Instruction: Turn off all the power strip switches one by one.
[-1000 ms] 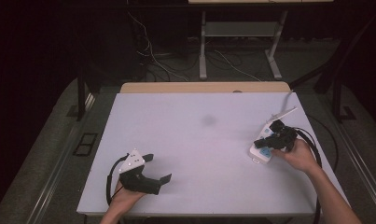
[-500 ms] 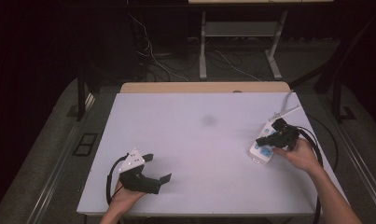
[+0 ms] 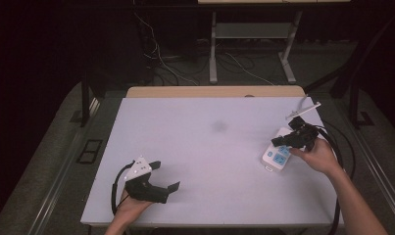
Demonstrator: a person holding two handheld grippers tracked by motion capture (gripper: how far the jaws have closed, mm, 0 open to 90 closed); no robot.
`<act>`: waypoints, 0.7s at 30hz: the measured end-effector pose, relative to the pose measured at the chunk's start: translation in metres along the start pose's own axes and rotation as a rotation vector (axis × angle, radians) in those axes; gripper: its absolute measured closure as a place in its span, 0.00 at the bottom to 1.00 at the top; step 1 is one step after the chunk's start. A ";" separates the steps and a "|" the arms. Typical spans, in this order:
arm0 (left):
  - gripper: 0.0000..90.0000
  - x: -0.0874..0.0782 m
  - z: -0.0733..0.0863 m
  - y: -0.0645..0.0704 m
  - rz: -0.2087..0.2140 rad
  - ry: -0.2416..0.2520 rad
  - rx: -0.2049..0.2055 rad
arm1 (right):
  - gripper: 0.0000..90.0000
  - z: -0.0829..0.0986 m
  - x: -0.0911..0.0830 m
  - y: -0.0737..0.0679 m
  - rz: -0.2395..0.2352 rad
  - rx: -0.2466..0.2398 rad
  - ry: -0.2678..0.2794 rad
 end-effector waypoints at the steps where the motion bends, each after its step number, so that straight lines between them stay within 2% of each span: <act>1: 0.00 0.000 0.000 0.000 0.000 0.000 0.000 | 1.00 -0.001 -0.002 0.001 0.002 0.003 0.004; 4: 0.00 0.000 0.000 0.000 0.000 -0.001 0.001 | 1.00 -0.005 -0.007 0.007 0.021 0.035 0.000; 12: 0.00 0.000 0.000 0.000 -0.001 0.000 0.000 | 1.00 -0.011 -0.014 0.014 0.034 0.045 0.007; 21: 0.00 0.000 -0.001 -0.001 -0.002 0.002 0.003 | 1.00 -0.011 -0.012 0.024 0.046 0.072 0.011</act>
Point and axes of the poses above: each handheld gripper's, and its own axes: x roughly forward along the jaws, z roughly out of its underside, y roughly to its right, the point moved 7 cm from there along x, roughly forward along the jaws, and after that the axes turned 3 degrees about -z, right-handed, at the moved point
